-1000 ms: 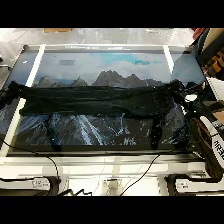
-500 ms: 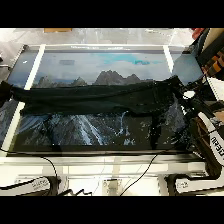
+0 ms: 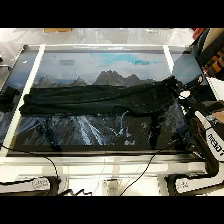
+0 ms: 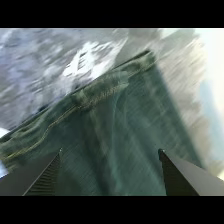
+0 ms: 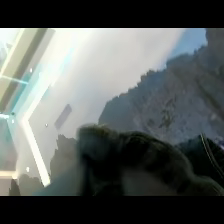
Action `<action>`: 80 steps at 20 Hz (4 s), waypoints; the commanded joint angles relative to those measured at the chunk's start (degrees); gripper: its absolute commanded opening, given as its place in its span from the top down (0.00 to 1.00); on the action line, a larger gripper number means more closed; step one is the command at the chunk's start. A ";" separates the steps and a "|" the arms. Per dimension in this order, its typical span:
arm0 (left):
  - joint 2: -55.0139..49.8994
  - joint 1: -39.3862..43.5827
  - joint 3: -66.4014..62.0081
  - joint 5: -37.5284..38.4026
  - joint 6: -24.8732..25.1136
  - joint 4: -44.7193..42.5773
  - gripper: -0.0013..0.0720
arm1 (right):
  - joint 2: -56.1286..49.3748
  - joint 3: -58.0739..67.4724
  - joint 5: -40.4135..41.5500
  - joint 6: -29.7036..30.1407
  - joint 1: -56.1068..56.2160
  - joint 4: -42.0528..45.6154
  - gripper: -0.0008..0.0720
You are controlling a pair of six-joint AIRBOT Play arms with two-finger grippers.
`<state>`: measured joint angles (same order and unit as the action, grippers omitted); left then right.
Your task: Fold the clothes and pants, and hang the long-sleeved shirts on hangers.
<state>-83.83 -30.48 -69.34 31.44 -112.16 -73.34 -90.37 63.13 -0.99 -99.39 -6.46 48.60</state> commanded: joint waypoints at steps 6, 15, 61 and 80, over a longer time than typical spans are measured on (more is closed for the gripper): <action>1.64 -0.55 -0.11 -1.09 10.82 4.35 0.04 | -0.11 0.09 -0.98 9.42 0.07 11.80 0.52; 1.25 -6.14 6.56 21.92 10.56 -4.20 0.08 | -0.11 0.09 -13.57 19.21 0.02 12.00 0.52; 0.37 -4.20 10.49 0.35 44.65 37.86 0.94 | 10.21 -21.18 -22.23 19.17 -9.33 -22.03 0.02; 0.48 -3.32 -5.92 9.99 39.82 49.94 0.95 | 7.96 12.90 -32.72 24.04 -7.48 -3.69 0.96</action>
<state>-83.50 -33.67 -67.33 38.44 -68.95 -25.50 -86.63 68.49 -32.99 -73.01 -13.93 33.69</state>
